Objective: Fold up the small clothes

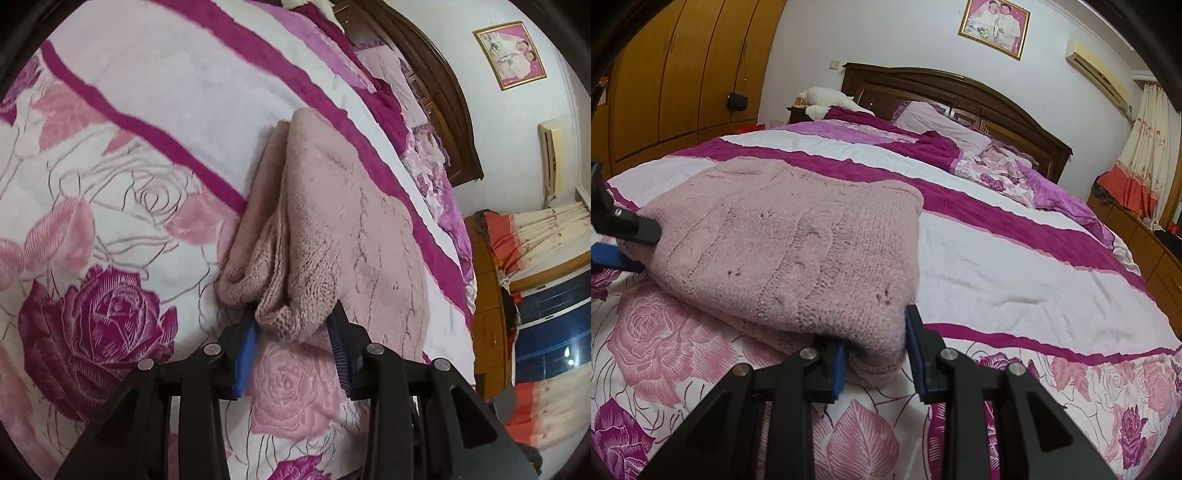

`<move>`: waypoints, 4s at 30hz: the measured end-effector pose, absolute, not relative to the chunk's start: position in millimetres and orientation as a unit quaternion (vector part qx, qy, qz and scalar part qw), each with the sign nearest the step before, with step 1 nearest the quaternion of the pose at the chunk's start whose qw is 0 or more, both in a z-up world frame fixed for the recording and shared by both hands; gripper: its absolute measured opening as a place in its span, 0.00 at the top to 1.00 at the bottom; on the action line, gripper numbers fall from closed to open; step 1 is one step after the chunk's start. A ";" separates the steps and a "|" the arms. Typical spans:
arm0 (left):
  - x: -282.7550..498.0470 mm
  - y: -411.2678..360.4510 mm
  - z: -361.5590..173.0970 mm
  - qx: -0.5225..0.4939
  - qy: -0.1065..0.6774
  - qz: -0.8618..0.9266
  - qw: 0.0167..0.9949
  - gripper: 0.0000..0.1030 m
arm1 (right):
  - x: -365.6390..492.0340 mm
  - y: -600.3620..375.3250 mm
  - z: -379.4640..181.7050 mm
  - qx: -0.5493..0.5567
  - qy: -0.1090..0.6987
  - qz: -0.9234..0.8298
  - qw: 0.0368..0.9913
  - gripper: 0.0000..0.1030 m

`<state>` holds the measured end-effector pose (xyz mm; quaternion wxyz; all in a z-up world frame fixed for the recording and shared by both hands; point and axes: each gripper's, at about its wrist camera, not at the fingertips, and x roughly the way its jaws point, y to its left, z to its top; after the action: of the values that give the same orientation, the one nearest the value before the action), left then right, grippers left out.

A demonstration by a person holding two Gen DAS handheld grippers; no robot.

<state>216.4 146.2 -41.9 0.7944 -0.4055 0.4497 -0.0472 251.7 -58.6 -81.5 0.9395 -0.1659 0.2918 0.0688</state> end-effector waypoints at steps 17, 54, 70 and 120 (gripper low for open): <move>208.5 161.7 -25.9 -0.345 0.430 -0.007 0.834 1.00 | 239.4 -84.4 -77.1 -0.134 0.320 0.077 0.935 0.79; 249.1 88.7 -25.7 -0.128 0.450 -0.004 0.884 1.00 | 308.7 -74.1 -68.6 0.046 0.367 0.265 0.890 0.95; 228.8 89.7 -11.2 -0.118 0.445 -0.039 0.887 1.00 | 291.2 -101.9 -57.9 0.068 0.369 0.278 0.884 0.87; 284.9 145.8 -76.6 -0.334 0.460 -0.217 0.794 0.53 | 383.8 -132.7 -139.9 0.317 0.477 0.407 0.711 0.00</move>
<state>284.9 145.8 -76.6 0.7936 -0.3345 0.4598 -0.2168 383.8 -132.7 -139.9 0.7111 0.3175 0.4774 0.4069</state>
